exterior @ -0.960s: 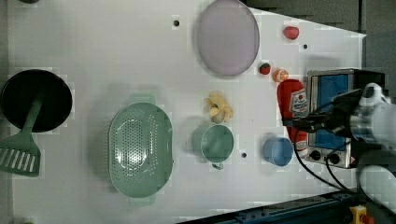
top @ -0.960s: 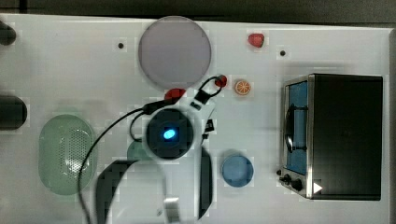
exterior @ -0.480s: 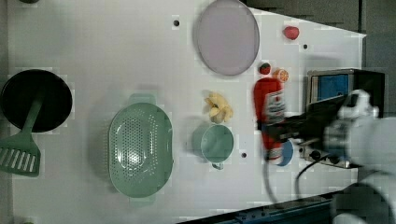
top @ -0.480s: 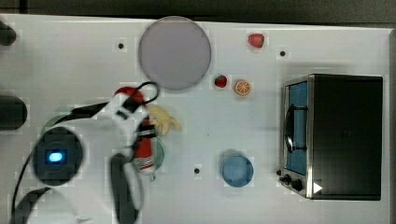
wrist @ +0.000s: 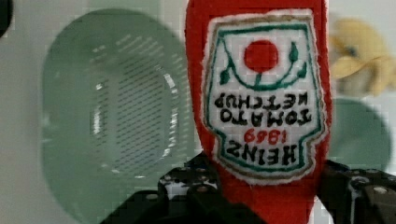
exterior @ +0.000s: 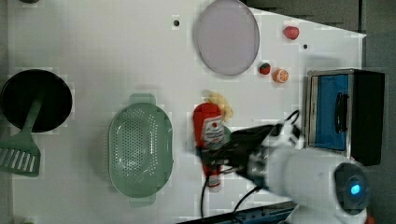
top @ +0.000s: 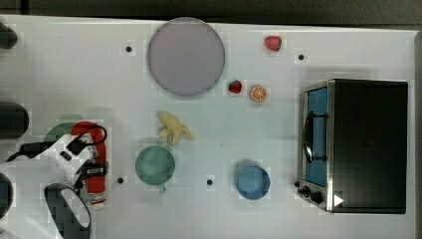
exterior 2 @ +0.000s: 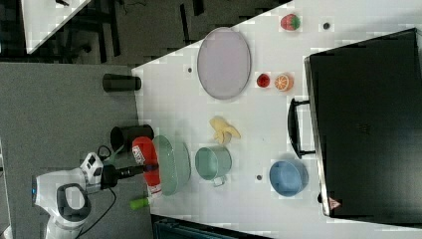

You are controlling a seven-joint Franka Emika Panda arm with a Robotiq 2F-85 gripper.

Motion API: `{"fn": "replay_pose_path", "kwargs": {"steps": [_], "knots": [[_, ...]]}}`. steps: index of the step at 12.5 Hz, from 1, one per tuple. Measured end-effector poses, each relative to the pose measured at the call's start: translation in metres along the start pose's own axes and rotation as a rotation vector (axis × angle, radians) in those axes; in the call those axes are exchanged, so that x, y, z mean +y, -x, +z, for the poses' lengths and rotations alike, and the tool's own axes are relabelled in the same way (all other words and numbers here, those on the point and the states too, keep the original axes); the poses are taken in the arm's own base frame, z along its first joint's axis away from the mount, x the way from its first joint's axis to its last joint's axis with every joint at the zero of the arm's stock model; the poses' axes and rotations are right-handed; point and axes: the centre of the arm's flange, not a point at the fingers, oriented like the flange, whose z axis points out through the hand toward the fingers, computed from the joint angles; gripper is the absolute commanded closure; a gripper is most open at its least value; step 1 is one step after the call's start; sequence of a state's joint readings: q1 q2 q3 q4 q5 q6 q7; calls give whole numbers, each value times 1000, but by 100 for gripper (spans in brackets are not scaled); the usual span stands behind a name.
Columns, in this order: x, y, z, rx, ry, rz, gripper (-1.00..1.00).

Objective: Pick Ketchup from the table and place it in strainer.

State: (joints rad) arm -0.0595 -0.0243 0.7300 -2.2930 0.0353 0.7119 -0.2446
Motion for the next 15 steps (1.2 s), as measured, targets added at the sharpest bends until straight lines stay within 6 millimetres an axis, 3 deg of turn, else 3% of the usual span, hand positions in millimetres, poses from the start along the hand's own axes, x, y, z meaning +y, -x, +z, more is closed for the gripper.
{"fn": "replay_pose_path", "kwargs": {"steps": [4,8,9,12,13,15], "knots": [[-42,5,34,2,-114,87,-21],[-50,-4,83,-61,-215,172,-21],[-49,-5,93,-77,-228,189,-27],[-46,-8,120,-86,-250,191,-90],[-46,-9,126,-84,-266,201,-100],[-42,-12,127,-76,-265,208,-100]]}}
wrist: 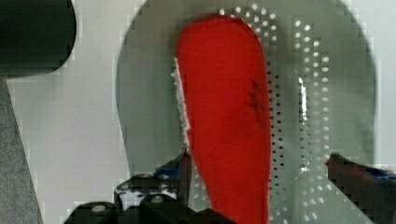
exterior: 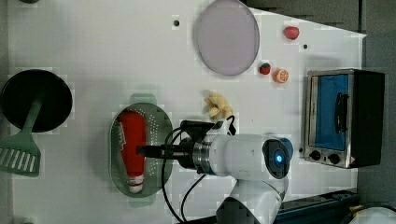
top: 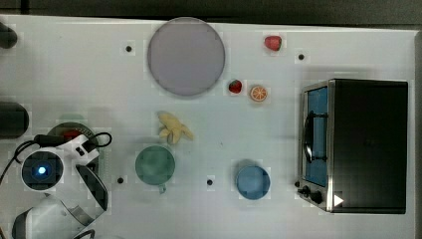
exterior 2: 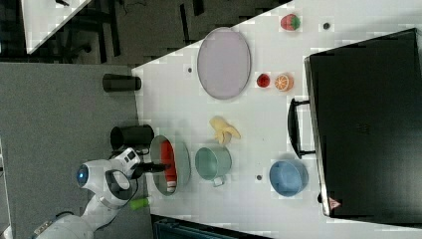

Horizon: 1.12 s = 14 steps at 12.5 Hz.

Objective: Pick Ketchup from the table and place it in strainer.

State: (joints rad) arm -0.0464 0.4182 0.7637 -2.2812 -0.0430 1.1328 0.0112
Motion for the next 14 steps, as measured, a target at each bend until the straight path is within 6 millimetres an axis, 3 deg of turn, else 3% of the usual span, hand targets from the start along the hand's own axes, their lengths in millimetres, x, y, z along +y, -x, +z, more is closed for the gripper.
{"fn": "replay_pose_path", "kwargs": {"steps": [3,5,7,10,12,14], "knots": [[-2,-3,-25,25,47,32,-100],[2,-4,-63,20,170,56,-100],[2,-15,-124,66,238,102,-100],[9,-41,-235,151,247,224,-100],[36,-58,-303,204,229,330,-100],[77,-76,-354,227,197,432,-100]]}}
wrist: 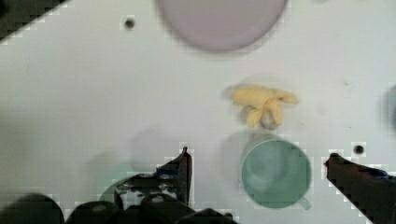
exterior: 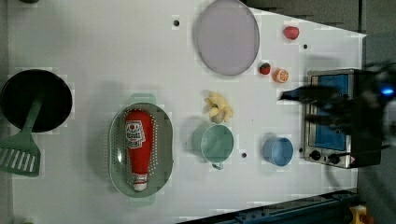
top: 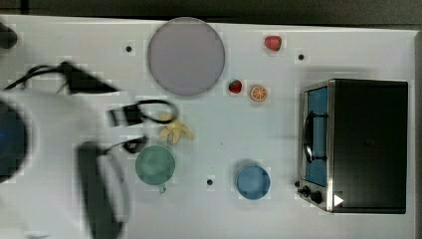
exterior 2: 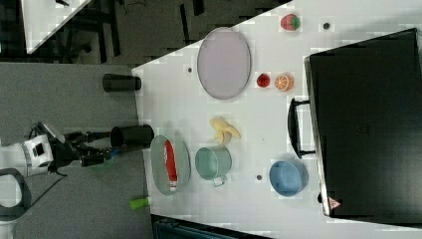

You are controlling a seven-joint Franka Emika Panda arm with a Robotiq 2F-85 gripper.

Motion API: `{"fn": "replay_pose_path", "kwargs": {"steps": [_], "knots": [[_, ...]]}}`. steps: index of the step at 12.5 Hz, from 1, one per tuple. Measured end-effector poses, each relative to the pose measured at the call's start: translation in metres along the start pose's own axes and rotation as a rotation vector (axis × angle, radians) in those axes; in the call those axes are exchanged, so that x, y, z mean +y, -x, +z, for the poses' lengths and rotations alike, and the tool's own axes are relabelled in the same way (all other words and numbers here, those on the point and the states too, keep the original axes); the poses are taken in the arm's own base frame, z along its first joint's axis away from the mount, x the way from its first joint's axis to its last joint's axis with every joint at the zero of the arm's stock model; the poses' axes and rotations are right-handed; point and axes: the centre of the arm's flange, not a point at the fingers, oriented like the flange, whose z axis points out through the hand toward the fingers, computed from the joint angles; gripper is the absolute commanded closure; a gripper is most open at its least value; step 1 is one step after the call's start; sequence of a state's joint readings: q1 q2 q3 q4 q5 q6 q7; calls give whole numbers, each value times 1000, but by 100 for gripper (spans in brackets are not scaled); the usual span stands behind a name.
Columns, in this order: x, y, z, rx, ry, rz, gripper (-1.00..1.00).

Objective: Pick Ketchup from the table and place it in strainer.

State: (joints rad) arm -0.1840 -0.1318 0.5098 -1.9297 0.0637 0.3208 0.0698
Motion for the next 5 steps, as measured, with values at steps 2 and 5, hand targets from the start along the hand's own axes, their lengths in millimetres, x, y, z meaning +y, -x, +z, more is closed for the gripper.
{"fn": "replay_pose_path", "kwargs": {"steps": [2,5], "knots": [[48,-45,-12,-21,6,90,-100],[134,-109,-14,-33,9,244,-100]]}}
